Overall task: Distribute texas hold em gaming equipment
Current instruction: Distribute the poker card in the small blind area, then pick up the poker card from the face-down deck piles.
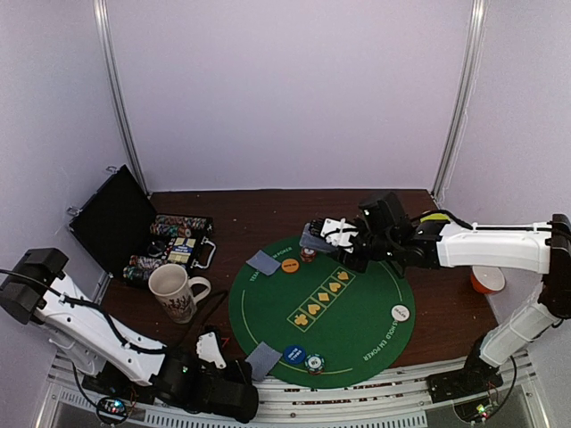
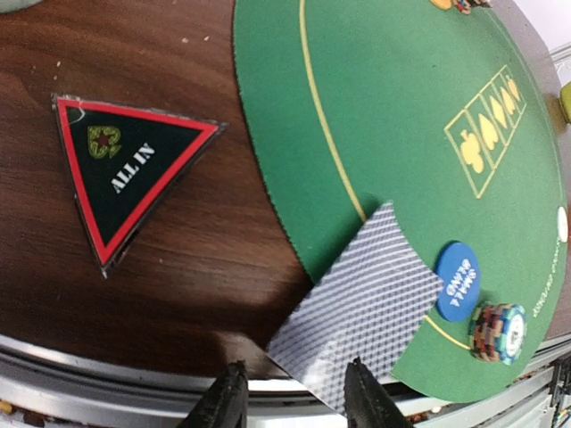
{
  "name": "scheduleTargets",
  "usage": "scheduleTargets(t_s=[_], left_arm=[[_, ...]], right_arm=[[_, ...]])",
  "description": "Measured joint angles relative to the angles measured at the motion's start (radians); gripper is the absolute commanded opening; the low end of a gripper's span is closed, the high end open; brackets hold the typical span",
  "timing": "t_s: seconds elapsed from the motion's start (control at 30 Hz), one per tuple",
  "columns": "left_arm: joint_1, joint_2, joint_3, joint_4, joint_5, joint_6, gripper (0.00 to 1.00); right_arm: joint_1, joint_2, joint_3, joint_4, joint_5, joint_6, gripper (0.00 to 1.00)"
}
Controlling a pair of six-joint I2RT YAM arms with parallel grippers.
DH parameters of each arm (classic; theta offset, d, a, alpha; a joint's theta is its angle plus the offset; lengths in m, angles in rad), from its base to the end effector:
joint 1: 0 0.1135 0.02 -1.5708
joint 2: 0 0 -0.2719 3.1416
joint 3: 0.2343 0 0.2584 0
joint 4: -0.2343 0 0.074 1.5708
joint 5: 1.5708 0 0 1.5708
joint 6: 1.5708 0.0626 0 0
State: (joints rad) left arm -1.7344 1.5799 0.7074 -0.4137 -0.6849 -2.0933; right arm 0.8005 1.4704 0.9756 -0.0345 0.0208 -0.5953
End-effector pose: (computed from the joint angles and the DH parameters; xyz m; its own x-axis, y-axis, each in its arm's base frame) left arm -0.0040 -0.2673 0.1139 -0.7653 -0.5151 -0.3860 -0.2603 0.7961 -0.5463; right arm 0.2518 0.2577 0.2485 0.1042 -0.6977 -0.7088 -0.7809 0.3839 -0.4927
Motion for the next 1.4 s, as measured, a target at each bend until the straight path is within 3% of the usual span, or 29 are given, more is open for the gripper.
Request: scheduleTargets(t_s=[0.2, 0.33, 0.47, 0.6, 0.7, 0.87, 1.07, 1.13, 1.4], left_arm=[[-0.008, -0.036, 0.148, -0.178, -0.082, 0.008, 0.7], [-0.002, -0.178, 0.218, -0.222, -0.196, 0.135, 0.75], [0.108, -0.489, 0.157, -0.091, -0.208, 0.486, 0.77], [0.335, -0.703, 0.12, 0.071, -0.089, 0.907, 0.81], [0.432, -0.614, 0.275, 0.031, 0.018, 1.135, 0.85], [0.579, -0.335, 0.57, 0.021, 0.328, 1.433, 0.89], [0.903, -0.273, 0.582, 0.028, 0.722, 1.588, 0.9], [0.989, -0.246, 0.591, 0.032, 0.805, 1.624, 0.97], [1.026, -0.117, 0.544, 0.115, 1.105, 1.719, 0.98]], right_arm=[[0.003, 0.01, 0.02, -0.016, -0.004, -0.005, 0.45], [0.018, 0.021, 0.044, -0.04, -0.008, -0.015, 0.45], [0.042, 0.025, 0.052, -0.06, -0.031, -0.037, 0.45], [0.059, 0.025, 0.052, -0.068, -0.065, -0.052, 0.45], [0.066, 0.025, 0.052, -0.068, -0.086, -0.056, 0.46], [0.069, 0.025, 0.077, -0.068, -0.106, -0.058, 0.46], [0.069, 0.025, 0.105, -0.067, -0.127, -0.058, 0.46], [0.069, 0.026, 0.109, -0.069, -0.141, -0.06, 0.46], [0.069, 0.056, 0.154, -0.076, -0.161, -0.071, 0.46]])
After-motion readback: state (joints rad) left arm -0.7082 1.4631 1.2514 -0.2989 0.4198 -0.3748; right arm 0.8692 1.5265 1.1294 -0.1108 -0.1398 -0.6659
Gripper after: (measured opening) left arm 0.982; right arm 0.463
